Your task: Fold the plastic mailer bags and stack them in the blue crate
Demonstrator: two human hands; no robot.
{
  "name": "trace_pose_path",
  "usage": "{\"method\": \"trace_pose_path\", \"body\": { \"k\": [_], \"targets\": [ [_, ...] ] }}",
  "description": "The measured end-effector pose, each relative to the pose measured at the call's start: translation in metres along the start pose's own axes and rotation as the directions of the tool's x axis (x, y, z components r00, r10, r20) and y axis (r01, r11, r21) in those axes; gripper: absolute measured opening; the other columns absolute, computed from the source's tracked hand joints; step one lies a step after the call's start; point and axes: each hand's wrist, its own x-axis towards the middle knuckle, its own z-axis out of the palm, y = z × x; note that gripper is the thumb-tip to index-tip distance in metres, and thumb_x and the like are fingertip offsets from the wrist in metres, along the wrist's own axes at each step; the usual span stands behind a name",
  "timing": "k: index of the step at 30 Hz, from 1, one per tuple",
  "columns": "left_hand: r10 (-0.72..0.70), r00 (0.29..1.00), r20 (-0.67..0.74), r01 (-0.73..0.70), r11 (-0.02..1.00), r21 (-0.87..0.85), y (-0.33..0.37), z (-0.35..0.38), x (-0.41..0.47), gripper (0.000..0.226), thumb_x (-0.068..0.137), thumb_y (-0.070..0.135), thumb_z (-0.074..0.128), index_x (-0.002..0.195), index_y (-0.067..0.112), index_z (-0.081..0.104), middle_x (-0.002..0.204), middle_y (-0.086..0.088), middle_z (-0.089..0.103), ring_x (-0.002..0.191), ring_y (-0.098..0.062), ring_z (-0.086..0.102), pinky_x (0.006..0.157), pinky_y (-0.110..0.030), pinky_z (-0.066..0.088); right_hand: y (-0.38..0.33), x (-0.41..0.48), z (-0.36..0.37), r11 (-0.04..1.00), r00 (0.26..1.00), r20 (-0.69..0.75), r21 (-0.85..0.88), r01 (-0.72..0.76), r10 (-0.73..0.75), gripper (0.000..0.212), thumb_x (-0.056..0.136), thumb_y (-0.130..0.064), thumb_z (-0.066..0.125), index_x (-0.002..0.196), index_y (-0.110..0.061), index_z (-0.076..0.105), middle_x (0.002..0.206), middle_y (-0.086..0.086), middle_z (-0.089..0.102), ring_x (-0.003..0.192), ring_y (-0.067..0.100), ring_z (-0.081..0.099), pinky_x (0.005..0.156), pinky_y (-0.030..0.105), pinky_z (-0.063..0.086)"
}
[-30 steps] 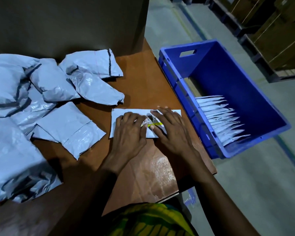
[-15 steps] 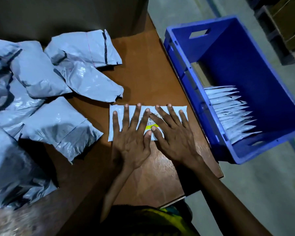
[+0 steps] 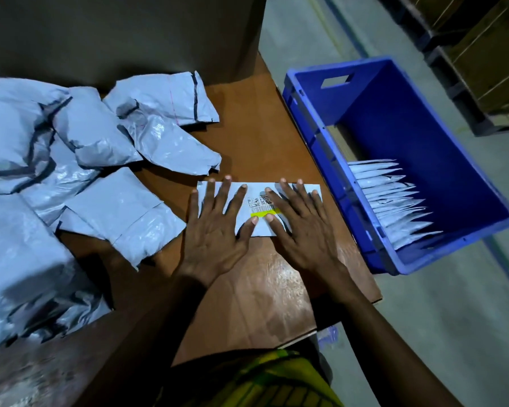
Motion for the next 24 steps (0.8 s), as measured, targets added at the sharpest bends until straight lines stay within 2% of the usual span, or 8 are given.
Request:
{"method": "trace_pose_path", "body": {
  "k": [5, 9, 12, 14, 16, 19, 22, 24],
  "targets": [
    [-0.018, 0.999, -0.033, 0.018, 1.0, -0.014, -0.015, 0.003, -0.008, 0.067, 0.105, 0.06, 0.036, 0.162, 0.024, 0.034, 0.171, -0.008, 0.021, 0.159, -0.033, 0.013, 0.126, -0.057, 0.015, -0.005, -0.007, 0.004, 0.999, 0.999, 0.036, -0.012, -0.032, 0.032, 0.053, 0.11, -0.057, 0.034, 0.161, -0.045, 0.029, 0.172, -0.011, 0.019, 0.161, 0.012, 0.002, 0.129, 0.051, 0.014],
    [-0.025, 1.0, -0.019, 0.024, 0.999, -0.023, -0.013, 0.003, -0.007, 0.067, 0.104, 0.06, 0.038, 0.162, 0.026, 0.034, 0.171, -0.006, 0.021, 0.159, -0.033, 0.014, 0.126, -0.056, 0.015, -0.007, -0.006, -0.002, 0.999, 0.999, 0.02, 0.03, -0.03, 0.029, 0.055, 0.109, -0.058, 0.038, 0.161, -0.042, 0.032, 0.172, -0.011, 0.021, 0.161, 0.012, 0.003, 0.128, 0.052, 0.014],
    [-0.014, 1.0, 0.001, 0.014, 0.999, -0.051, -0.016, 0.0, -0.007, 0.067, 0.105, 0.061, 0.036, 0.163, 0.028, 0.031, 0.173, -0.004, 0.017, 0.16, -0.03, 0.01, 0.128, -0.055, 0.012, -0.01, -0.007, -0.01, 0.979, 0.999, -0.008, 0.202, -0.032, 0.034, 0.069, 0.099, -0.061, 0.061, 0.159, -0.034, 0.041, 0.169, -0.012, 0.028, 0.16, 0.01, 0.01, 0.129, 0.05, 0.012],
    [0.017, 1.0, -0.003, -0.018, 0.994, -0.106, -0.017, -0.003, -0.01, 0.066, 0.106, 0.057, 0.036, 0.164, 0.026, 0.028, 0.173, -0.003, 0.014, 0.161, -0.026, 0.005, 0.128, -0.055, 0.011, -0.005, -0.013, -0.016, 0.951, 0.993, -0.116, 0.31, 0.007, 0.031, 0.078, 0.084, -0.058, 0.082, 0.149, -0.024, 0.056, 0.16, -0.008, 0.045, 0.157, 0.013, 0.024, 0.129, 0.048, 0.015],
    [0.024, 0.999, -0.028, -0.029, 0.986, -0.163, -0.016, -0.008, -0.017, 0.064, 0.107, 0.052, 0.04, 0.163, 0.022, 0.029, 0.173, -0.004, 0.017, 0.16, -0.023, 0.009, 0.127, -0.055, 0.017, 0.003, -0.021, -0.017, 0.956, 0.977, -0.213, 0.287, 0.056, 0.007, 0.07, 0.078, -0.054, 0.09, 0.134, -0.019, 0.069, 0.145, -0.005, 0.06, 0.151, 0.014, 0.039, 0.126, 0.048, 0.026],
    [0.047, 0.996, -0.08, -0.062, 0.976, -0.21, -0.008, -0.015, -0.029, 0.065, 0.101, 0.049, 0.053, 0.158, 0.022, 0.04, 0.169, -0.005, 0.028, 0.156, -0.026, 0.025, 0.121, -0.057, 0.027, 0.012, -0.028, -0.008, 0.962, 0.959, -0.28, 0.246, 0.121, -0.049, 0.046, 0.084, -0.042, 0.089, 0.119, -0.016, 0.077, 0.129, 0.0, 0.07, 0.137, 0.019, 0.056, 0.111, 0.053, 0.043],
    [0.081, 0.99, -0.112, -0.106, 0.965, -0.238, -0.005, -0.017, -0.033, 0.065, 0.092, 0.042, 0.068, 0.151, 0.021, 0.051, 0.163, -0.007, 0.038, 0.148, -0.03, 0.039, 0.115, -0.057, 0.034, 0.01, -0.028, -0.006, 0.963, 0.937, -0.342, 0.218, 0.158, -0.076, 0.036, 0.089, -0.035, 0.085, 0.116, -0.013, 0.078, 0.128, 0.002, 0.072, 0.131, 0.021, 0.061, 0.107, 0.051, 0.047],
    [0.046, 0.986, -0.161, -0.088, 0.961, -0.262, -0.008, -0.019, -0.031, 0.055, 0.087, 0.028, 0.071, 0.141, 0.02, 0.061, 0.154, -0.007, 0.05, 0.137, -0.032, 0.05, 0.108, -0.054, 0.043, 0.012, -0.025, -0.013, 0.962, 0.931, -0.355, 0.212, 0.17, -0.087, 0.032, 0.094, -0.033, 0.081, 0.12, -0.014, 0.077, 0.128, 0.001, 0.071, 0.13, 0.02, 0.062, 0.106, 0.05, 0.048]
  ]
}}
